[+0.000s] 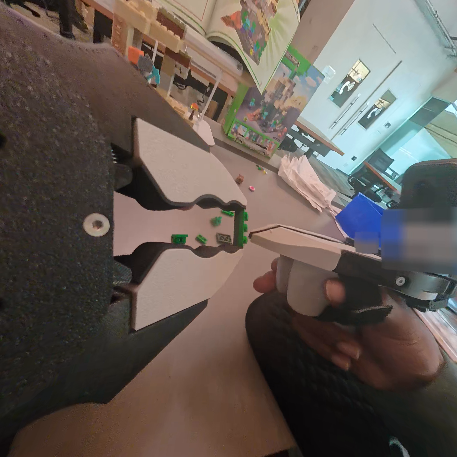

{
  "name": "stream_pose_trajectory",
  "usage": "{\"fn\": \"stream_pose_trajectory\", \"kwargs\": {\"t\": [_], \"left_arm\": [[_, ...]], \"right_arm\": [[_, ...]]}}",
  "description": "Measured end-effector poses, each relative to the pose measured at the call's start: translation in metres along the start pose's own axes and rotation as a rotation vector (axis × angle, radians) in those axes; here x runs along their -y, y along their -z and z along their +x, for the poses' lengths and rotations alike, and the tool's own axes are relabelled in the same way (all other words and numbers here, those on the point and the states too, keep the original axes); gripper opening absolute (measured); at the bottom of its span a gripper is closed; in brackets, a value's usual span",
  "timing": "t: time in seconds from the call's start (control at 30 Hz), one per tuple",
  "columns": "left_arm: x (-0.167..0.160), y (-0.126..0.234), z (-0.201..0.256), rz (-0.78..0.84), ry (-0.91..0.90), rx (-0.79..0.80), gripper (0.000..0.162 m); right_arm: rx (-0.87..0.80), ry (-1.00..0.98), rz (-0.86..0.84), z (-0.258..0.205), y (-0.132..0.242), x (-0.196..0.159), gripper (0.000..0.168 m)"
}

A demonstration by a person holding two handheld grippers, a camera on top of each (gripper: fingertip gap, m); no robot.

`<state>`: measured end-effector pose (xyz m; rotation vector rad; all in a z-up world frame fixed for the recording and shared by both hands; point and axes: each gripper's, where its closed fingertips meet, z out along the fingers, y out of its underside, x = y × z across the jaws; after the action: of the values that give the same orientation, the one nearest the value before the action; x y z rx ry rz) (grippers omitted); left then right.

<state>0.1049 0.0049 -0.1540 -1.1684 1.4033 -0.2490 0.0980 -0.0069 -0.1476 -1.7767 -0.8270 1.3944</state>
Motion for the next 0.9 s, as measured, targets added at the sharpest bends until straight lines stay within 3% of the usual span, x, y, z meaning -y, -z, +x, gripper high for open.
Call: {"fn": "stream_pose_trajectory", "kwargs": {"t": [0.17, 0.23, 0.37, 0.47, 0.63, 0.8, 0.9], "left_arm": [[0.001, 0.000, 0.006, 0.013, 0.048, -0.050, 0.026], [0.002, 0.001, 0.008, 0.027, 0.122, -0.099, 0.026], [0.005, 0.005, 0.015, 0.051, 0.284, -0.235, 0.026], [0.009, 0.007, 0.018, 0.067, 0.343, -0.290, 0.026], [0.015, 0.011, 0.017, 0.101, 0.293, -0.273, 0.026], [0.014, 0.012, 0.019, 0.097, 0.203, -0.222, 0.026], [0.013, 0.010, 0.018, 0.078, 0.147, -0.178, 0.026]], "right_arm": [[-0.075, 0.171, -0.055, -0.003, 0.001, -0.004, 0.000], [-0.117, 0.310, -0.107, -0.003, 0.002, -0.008, 0.018], [-0.211, 0.657, -0.198, -0.004, 0.005, -0.007, 0.023], [-0.201, 0.787, -0.270, -0.011, 0.003, -0.009, 0.023], [-0.095, 0.579, -0.275, -0.019, 0.002, -0.010, 0.021], [0.067, 0.106, -0.132, -0.021, 0.007, 0.002, 0.019], [0.080, -0.052, -0.122, -0.017, 0.002, -0.005, 0.023]]}}
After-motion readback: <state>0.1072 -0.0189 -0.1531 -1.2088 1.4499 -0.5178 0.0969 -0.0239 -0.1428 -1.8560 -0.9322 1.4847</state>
